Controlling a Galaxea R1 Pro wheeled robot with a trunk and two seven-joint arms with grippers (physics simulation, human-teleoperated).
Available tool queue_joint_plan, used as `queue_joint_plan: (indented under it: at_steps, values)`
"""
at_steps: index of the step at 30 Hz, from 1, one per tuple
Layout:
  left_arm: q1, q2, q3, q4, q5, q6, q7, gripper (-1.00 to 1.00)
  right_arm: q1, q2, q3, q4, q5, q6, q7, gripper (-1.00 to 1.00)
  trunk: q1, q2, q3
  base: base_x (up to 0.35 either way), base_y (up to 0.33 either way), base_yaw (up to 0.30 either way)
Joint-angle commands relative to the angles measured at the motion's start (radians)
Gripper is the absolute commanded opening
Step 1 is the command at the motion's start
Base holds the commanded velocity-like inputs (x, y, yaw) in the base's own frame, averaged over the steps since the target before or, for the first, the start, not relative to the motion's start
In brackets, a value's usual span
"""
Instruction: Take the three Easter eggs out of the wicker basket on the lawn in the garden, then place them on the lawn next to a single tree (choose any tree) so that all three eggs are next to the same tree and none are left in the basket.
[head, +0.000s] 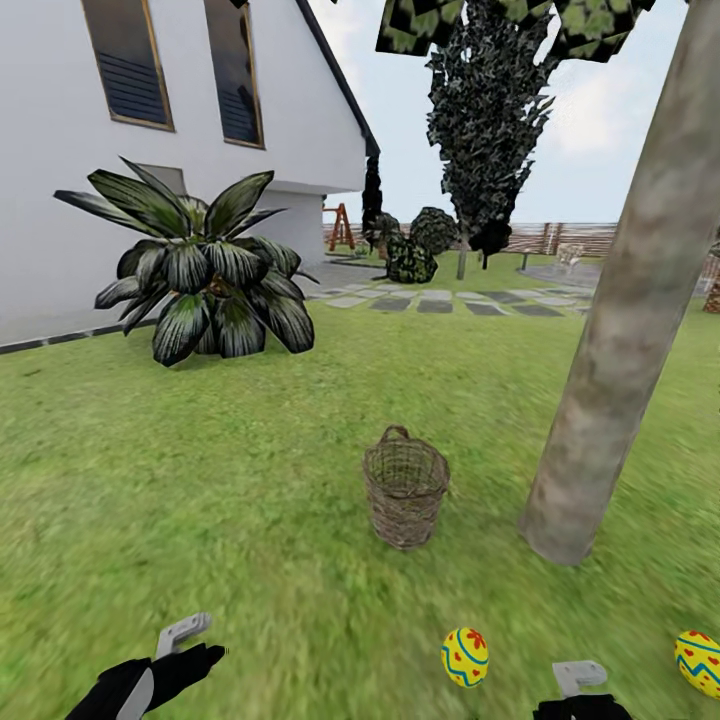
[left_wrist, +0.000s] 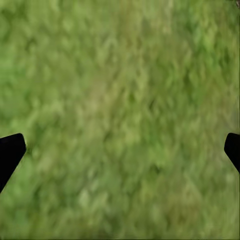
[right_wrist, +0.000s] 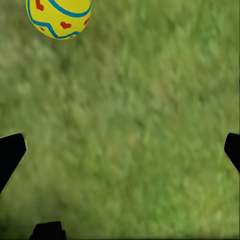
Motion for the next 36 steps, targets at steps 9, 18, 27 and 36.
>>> queue_joint_plan:
  at_steps: [9, 18, 27, 36]
  values:
    - [0.000, 0.000, 0.007, -0.001, 0.007, 0.007, -0.003, 1.00, 0.000, 0.000, 0.001, -0.002, 0.000, 0.005, -0.003, 1.00, 0.000, -0.001, -0.002, 0.000, 0.339, -0.007]
    - [0.000, 0.000, 0.006, -0.001, 0.007, 0.006, -0.003, 1.00, 0.000, 0.000, 0.001, -0.002, 0.000, 0.003, -0.004, 1.00, 0.000, -0.001, -0.002, 0.044, 0.331, 0.000]
    - [0.000, 0.000, 0.009, -0.001, 0.007, 0.009, -0.003, 1.00, 0.000, 0.000, 0.001, -0.002, 0.000, 0.004, -0.006, 1.00, 0.000, -0.001, -0.002, 0.262, 0.245, 0.000]
    - [0.000, 0.000, 0.010, 0.016, 0.008, 0.007, -0.005, 1.00, -0.001, 0.000, 0.000, -0.002, -0.001, 0.003, 0.000, 1.00, 0.000, -0.001, -0.002, 0.265, 0.250, -0.107]
